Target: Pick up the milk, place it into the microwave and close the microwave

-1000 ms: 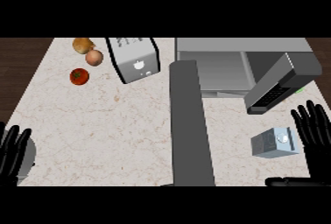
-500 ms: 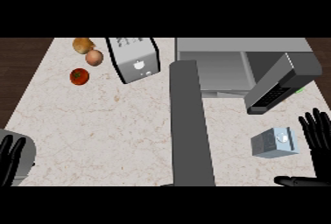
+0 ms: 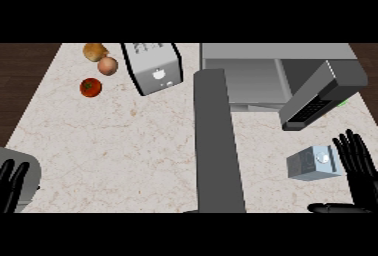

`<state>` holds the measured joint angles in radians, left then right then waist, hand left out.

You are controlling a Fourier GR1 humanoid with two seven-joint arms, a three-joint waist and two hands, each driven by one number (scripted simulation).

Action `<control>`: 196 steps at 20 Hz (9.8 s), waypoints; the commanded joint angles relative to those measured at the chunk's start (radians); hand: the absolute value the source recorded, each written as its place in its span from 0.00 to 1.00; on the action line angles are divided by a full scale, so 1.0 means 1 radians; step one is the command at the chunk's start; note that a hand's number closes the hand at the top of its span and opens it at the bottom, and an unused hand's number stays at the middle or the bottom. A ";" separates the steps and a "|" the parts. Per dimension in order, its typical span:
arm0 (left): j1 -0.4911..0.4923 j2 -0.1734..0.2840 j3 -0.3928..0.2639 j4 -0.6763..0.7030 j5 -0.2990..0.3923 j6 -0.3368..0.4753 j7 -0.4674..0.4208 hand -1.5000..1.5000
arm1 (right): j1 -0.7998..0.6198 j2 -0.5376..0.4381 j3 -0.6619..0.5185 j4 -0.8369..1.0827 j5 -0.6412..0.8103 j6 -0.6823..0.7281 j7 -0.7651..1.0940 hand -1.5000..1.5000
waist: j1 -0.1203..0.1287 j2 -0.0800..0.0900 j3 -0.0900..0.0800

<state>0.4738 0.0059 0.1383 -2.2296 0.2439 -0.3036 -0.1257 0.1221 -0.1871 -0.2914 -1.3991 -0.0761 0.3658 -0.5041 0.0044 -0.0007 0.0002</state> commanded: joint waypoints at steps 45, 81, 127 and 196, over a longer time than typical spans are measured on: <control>0.052 0.019 0.052 0.036 0.070 -0.074 -0.036 0.00 | -0.284 -0.042 0.061 0.490 0.028 -0.013 -0.404 1.00 | -0.002 -0.003 -0.001; -0.078 0.016 0.138 0.117 0.109 -0.097 0.026 0.00 | -0.816 0.088 0.112 0.661 0.171 -0.444 -0.043 1.00 | 0.016 0.006 0.001; -0.274 0.067 0.058 0.216 -0.018 -0.113 0.039 0.00 | -1.286 -0.051 0.008 1.322 0.313 -0.991 -0.084 0.00 | 0.177 0.093 0.006; -0.571 0.011 -0.413 0.733 -0.475 -0.107 -0.063 1.00 | -0.547 0.063 0.039 0.852 0.179 -0.330 -0.402 0.00 | -0.041 -0.007 -0.003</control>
<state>-0.0378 0.0106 -0.2441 -1.6026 -0.1769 -0.3978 -0.1492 -0.5150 -0.1119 -0.2825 -0.4532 0.0996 0.0088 -0.9226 -0.0250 -0.0074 -0.0015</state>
